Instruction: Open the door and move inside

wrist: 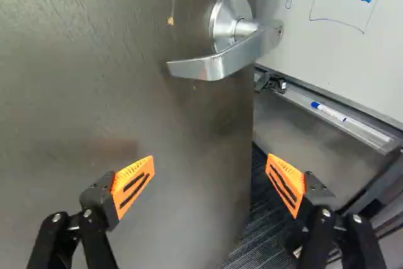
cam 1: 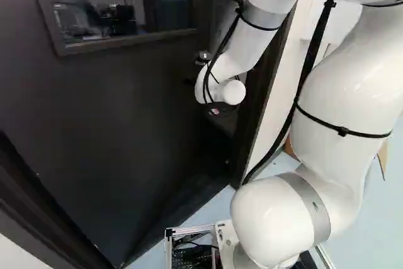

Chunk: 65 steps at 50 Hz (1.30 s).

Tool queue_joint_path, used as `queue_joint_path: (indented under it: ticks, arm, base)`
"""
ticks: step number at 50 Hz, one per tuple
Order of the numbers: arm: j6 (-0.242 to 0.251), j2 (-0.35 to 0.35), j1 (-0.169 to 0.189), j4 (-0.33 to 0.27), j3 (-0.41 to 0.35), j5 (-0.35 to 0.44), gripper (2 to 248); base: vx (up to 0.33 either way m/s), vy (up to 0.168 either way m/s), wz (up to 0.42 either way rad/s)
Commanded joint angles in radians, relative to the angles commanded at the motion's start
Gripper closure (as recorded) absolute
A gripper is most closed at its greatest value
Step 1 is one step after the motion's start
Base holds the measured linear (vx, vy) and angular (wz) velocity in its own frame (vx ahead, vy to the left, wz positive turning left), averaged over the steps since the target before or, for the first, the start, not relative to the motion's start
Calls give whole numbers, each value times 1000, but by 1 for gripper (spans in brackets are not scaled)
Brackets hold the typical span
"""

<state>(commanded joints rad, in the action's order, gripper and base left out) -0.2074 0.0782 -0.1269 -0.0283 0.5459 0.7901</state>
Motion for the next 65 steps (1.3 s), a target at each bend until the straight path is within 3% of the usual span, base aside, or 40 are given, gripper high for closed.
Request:
queue_joint_path:
  ticks: [37,65]
  arm:
    - [0,28,-105,114,30,0,3]
    - [0,69,-187,122,75,0,3]
  base:
    - [0,0,0]
    - [0,0,0]
